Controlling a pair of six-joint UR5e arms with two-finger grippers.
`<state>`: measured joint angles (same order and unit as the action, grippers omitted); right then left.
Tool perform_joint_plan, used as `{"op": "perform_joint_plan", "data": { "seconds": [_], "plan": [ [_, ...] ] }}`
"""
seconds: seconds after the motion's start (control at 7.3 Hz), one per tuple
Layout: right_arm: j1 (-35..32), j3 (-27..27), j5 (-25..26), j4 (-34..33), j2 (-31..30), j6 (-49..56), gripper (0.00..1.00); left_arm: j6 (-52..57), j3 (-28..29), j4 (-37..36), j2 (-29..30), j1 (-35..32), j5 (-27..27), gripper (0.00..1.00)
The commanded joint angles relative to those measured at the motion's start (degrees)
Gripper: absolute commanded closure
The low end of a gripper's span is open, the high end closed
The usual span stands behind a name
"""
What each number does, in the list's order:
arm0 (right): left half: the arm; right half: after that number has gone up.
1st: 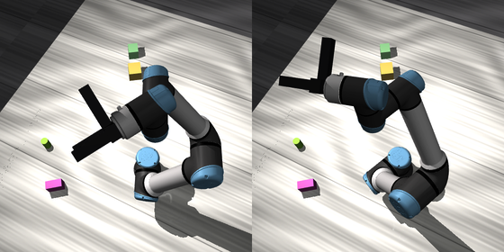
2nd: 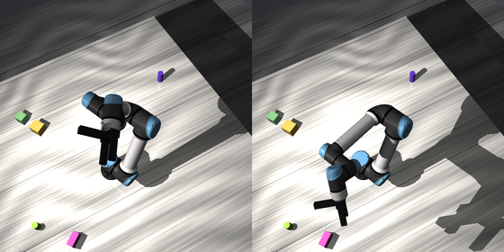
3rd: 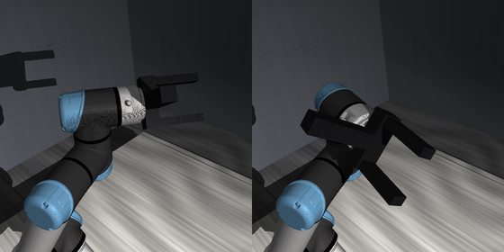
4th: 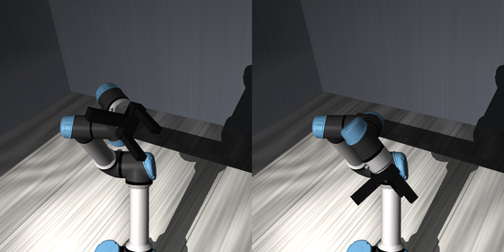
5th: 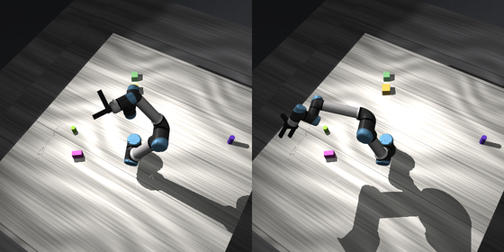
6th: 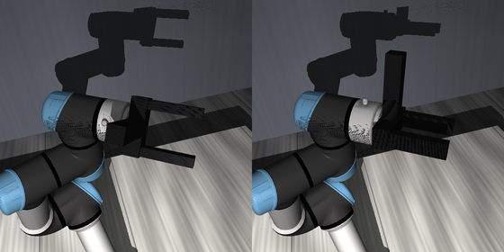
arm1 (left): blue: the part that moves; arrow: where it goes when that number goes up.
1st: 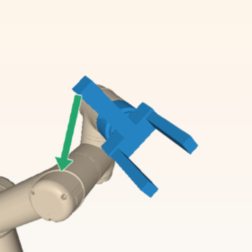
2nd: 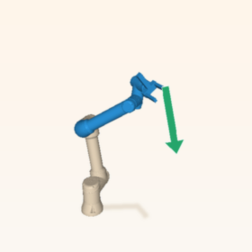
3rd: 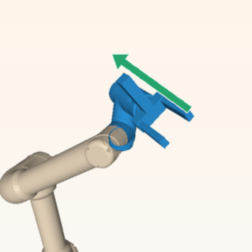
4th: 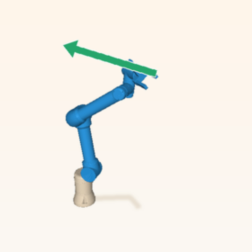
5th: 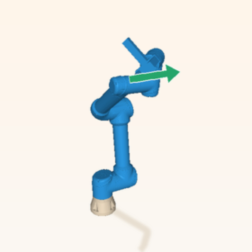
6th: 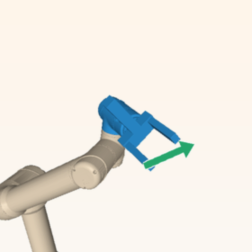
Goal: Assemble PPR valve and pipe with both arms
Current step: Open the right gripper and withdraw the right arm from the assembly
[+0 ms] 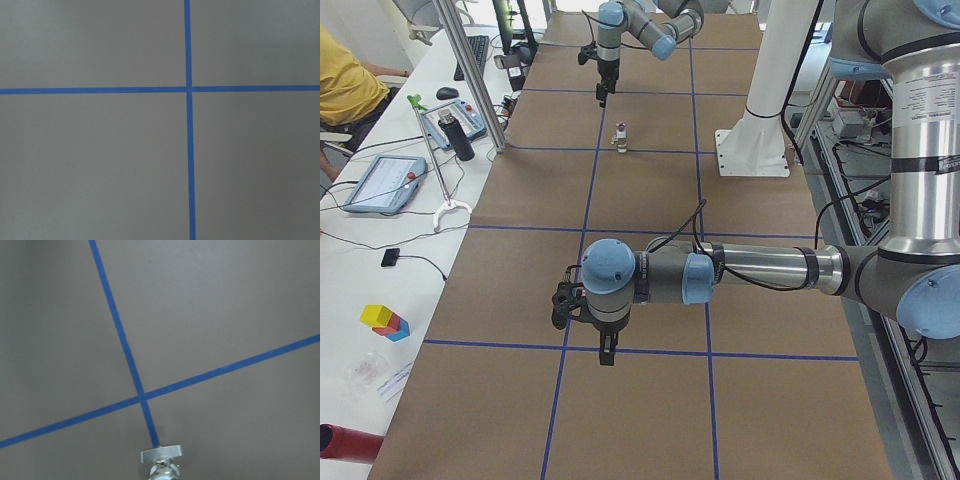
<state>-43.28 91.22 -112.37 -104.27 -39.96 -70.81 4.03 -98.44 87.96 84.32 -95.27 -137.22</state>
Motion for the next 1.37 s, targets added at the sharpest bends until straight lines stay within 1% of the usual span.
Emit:
{"op": "perform_joint_plan", "data": {
  "seconds": [0.0,0.14,0.27,0.41,0.55,0.69,0.82,0.96,1.1,1.23],
  "plan": [
    [-7.0,6.8,-2.9,-0.6,-9.9,13.8,0.00,-0.2,-0.2,0.0,0.0,0.0,-0.3,0.00],
    [-11.6,10.1,-6.5,-0.6,-14.9,21.6,0.00,-0.6,-0.2,-0.2,0.1,0.0,-0.1,0.00],
    [-15.6,12.6,-8.5,-0.3,-20.5,30.2,0.00,-0.6,-0.2,-0.1,0.1,0.0,0.1,0.00],
    [-18.9,13.2,-9.1,-0.1,-25.2,39.1,0.00,-0.5,-0.1,-0.2,0.5,0.1,0.4,0.00],
    [-22.3,13.2,-10.7,-0.1,-29.0,45.2,0.00,-0.1,0.3,-0.2,1.0,0.4,3.4,0.00],
    [-25.1,13.2,-11.1,1.2,-33.0,51.6,0.00,-0.1,0.7,-0.9,1.5,4.1,6.7,0.00],
    [-28.0,13.0,-12.5,4.3,-38.5,55.9,0.00,-0.1,1.9,-0.9,2.5,5.0,8.0,0.00],
    [-30.9,12.8,-13.2,7.9,-44.1,59.2,0.00,0.0,3.9,-0.6,3.3,5.1,7.8,0.00],
    [-32.9,12.6,-13.4,10.8,-48.7,62.3,0.00,-0.2,5.0,-0.2,3.3,5.0,7.6,0.00],
    [-34.1,12.7,-13.4,13.8,-53.2,63.0,0.00,-0.2,5.2,-0.6,1.9,5.1,7.4,0.00]
  ]
}}
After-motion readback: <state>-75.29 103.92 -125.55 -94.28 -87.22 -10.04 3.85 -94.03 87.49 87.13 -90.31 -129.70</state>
